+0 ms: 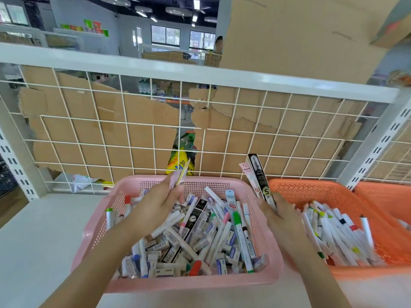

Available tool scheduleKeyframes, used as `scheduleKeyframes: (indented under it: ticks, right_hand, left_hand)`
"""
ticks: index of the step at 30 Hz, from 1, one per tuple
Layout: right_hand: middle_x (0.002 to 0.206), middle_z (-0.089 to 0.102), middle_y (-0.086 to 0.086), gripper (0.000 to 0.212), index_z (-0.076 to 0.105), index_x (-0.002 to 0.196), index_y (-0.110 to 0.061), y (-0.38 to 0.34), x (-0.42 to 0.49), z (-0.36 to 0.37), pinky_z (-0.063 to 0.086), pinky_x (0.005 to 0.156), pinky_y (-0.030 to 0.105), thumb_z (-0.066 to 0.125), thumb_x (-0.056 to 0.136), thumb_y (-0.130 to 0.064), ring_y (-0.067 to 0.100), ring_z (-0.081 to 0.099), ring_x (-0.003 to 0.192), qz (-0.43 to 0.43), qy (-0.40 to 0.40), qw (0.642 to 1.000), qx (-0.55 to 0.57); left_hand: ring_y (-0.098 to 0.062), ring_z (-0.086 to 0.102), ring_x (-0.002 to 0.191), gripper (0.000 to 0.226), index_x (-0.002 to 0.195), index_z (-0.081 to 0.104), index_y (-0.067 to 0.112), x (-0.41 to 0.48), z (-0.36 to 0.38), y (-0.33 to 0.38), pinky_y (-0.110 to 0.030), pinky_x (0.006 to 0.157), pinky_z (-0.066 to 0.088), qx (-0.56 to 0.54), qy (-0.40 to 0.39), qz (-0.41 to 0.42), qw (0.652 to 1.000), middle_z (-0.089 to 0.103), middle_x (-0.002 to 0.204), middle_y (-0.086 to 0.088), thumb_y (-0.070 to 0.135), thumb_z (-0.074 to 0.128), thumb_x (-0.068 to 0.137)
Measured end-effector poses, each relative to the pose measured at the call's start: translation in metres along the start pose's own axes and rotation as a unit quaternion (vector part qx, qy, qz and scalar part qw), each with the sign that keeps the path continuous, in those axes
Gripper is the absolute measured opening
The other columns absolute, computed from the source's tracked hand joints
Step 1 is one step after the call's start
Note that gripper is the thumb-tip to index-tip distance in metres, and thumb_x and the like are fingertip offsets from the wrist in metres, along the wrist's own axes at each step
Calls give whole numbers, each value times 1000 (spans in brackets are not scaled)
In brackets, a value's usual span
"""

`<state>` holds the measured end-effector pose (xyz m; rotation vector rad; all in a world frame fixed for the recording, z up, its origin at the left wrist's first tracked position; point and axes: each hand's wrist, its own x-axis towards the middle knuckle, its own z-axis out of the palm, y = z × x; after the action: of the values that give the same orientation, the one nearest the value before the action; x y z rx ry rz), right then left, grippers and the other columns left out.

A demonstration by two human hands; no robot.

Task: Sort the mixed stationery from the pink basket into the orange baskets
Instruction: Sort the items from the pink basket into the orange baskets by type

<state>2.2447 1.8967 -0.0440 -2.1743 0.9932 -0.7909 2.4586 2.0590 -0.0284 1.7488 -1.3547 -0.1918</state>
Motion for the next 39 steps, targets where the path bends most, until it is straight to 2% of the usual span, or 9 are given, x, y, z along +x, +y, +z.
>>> scheduleKeyframes:
  ticks: [4, 10, 14, 17, 20, 23, 26, 32, 39]
  right_hand:
    - [66, 52, -12, 6, 53, 98, -20, 11, -11, -27, 34, 56, 23, 50, 95, -25, 14, 51, 66, 16, 75, 997, 3]
    - [57, 44, -8, 18, 48, 91, -15, 30, -38, -69, 32, 54, 25, 53, 94, -32, 12, 43, 56, 46, 153, 987, -27]
    - [52, 35, -8, 27, 38, 74, -24, 46, -64, -95, 30, 51, 25, 57, 93, -22, 16, 35, 52, 60, 204, 976, -46]
    - [54, 38, -4, 24, 40, 78, -13, 64, -84, -115, 30, 51, 31, 55, 94, -21, 23, 35, 54, 92, 225, 968, -68]
    - [55, 39, -2, 28, 38, 74, -17, 79, -102, -134, 31, 52, 27, 55, 94, -26, 16, 38, 54, 109, 246, 959, -85]
    - [53, 37, -2, 35, 32, 68, -22, 94, -119, -160, 28, 49, 29, 55, 94, -25, 15, 37, 51, 131, 269, 951, -81]
    - [55, 40, 5, 34, 36, 73, -15, 111, -133, -188, 28, 50, 28, 51, 90, -40, 17, 40, 52, 151, 276, 944, -94]
    - [55, 42, 8, 32, 34, 69, -17, 152, -162, -257, 30, 50, 24, 53, 94, -21, 20, 41, 53, 168, 293, 936, -94]
    - [50, 32, -1, 35, 30, 67, -19, 201, -203, -325, 30, 48, 32, 52, 94, -22, 16, 34, 45, 199, 315, 925, -75]
  left_hand:
    - [-6, 41, 51, 33, 92, 50, 6, 8, 12, 11, -21, 56, 37, -71, 70, 14, 995, 48, 53, 7, 36, 36, 98]
    - [-18, 33, 56, 30, 86, 44, 13, 13, 38, 17, -38, 58, 31, -73, 103, 15, 992, 36, 59, -1, 42, 40, 95]
    - [-18, 32, 52, 28, 74, 40, 16, 19, 58, 17, -35, 55, 27, -85, 91, -2, 992, 35, 56, -3, 31, 43, 98]
    - [-12, 30, 48, 29, 73, 40, 10, 25, 73, 24, -33, 53, 26, -100, 67, -8, 993, 33, 56, -5, 21, 41, 99]
    - [-9, 30, 44, 38, 77, 45, 4, 27, 84, 34, -32, 52, 23, -176, 48, -28, 983, 35, 49, 6, 39, 49, 89]
    - [-6, 31, 46, 29, 68, 50, 22, 26, 102, 51, -34, 54, 25, -225, 38, -40, 973, 40, 48, 10, 50, 43, 75]
    - [-2, 36, 46, 21, 69, 51, 24, 27, 125, 72, -20, 54, 33, -249, 37, -42, 967, 42, 52, 9, 40, 50, 82]
    - [-3, 39, 36, 26, 77, 55, 9, 29, 190, 139, -11, 38, 27, -204, 49, -39, 977, 43, 54, -4, 15, 42, 99]
    - [-5, 35, 39, 27, 73, 53, 17, 27, 280, 219, -20, 41, 30, -255, -2, -19, 967, 45, 50, 5, 36, 47, 92]
